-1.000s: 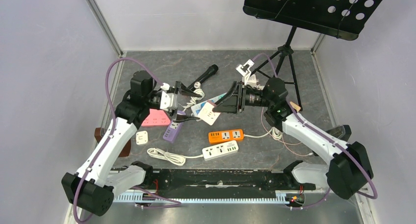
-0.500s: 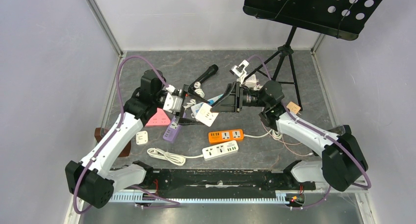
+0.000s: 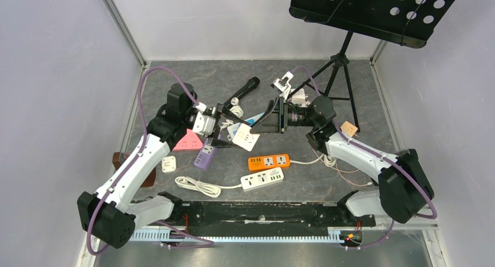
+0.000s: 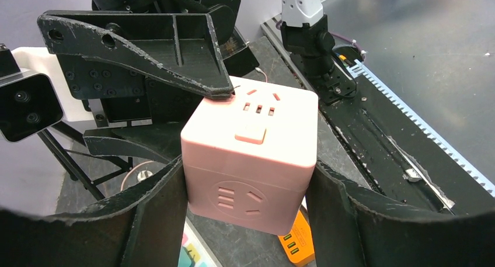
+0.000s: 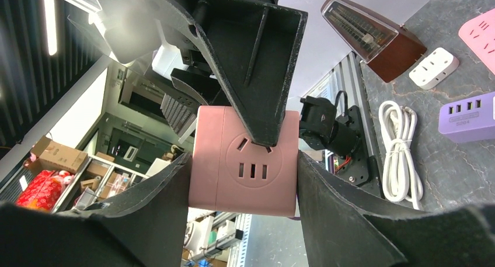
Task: Insert the plug
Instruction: Pick up the plug from the center of the board.
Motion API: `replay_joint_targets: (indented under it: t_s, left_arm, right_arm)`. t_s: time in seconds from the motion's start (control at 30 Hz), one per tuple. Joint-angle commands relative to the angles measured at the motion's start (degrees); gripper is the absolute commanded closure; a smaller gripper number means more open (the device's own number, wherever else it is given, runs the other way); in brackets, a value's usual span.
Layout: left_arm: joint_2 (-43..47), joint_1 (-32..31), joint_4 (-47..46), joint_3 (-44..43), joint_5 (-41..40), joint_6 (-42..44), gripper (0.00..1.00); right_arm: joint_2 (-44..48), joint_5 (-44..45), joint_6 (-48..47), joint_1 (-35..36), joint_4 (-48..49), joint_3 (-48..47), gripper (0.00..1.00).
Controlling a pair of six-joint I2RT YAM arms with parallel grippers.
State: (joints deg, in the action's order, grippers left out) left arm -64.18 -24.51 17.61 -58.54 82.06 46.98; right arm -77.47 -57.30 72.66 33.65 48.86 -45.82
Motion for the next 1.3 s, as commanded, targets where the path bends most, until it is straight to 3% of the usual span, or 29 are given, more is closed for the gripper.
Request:
replay_joint_targets:
  t_s: [0.0,0.1,0.2,0.27,0.37,0.5,0.67,0.77,0.93,1.1,1.27]
  left_arm:
    - [0.88,-0.64,-1.17,0.18,0.84,2.09,0.98]
    - [1.01,-0.64,-2.23,-0.12,-1.96,-1.47,0.98]
    - [0.26,-0.63,-10.46,0.36,-6.09,-16.76,0.98]
    - [0.03,-0.62,-10.82,0.44,-8.81,-19.43,0.98]
    - [-0.08,-0.62,-11.54,0.76,-12.75,-24.42,0.98]
    - [0.03,-0.62,-11.70,0.81,-15.10,-29.29,0.98]
    - [0.64,-0.62,-12.18,1.70,-17.45,-32.52,0.98]
    - [1.46,-0.67,-11.40,2.27,-18.08,-31.33,0.98]
    - [1.74,-0.65,-10.49,2.03,-18.56,-30.68,0.98]
    - [1.87,-0.62,-9.70,2.20,-18.18,-28.09,0.98]
    - [3.34,-0.67,-5.24,2.43,-18.08,-21.62,0.98]
  right_arm:
    - [0.46,2.05,1.59,0.34,4.64,-0.41,0.49]
    - [2.34,4.97,-4.45,0.15,1.90,0.81,0.25]
    - [4.61,10.45,-21.90,0.01,-16.06,-3.48,0.07]
    - [5.66,14.51,-30.73,0.04,-24.26,-6.39,0.02]
    - [7.63,17.51,-39.37,0.01,-29.40,-8.14,0.02]
    - [11.71,17.87,-49.78,0.01,-28.76,-6.59,0.02]
    - [15.77,8.69,-61.17,0.25,-22.38,-3.12,0.02]
    - [16.00,8.43,-65.40,0.67,-25.23,-3.99,0.02]
    - [14.17,12.36,-75.25,4.40,-36.24,-7.91,0.02]
    - [13.28,24.64,-82.81,10.42,-43.34,-10.27,0.02]
    - [12.30,28.02,-81.44,10.81,-44.22,-11.29,0.18]
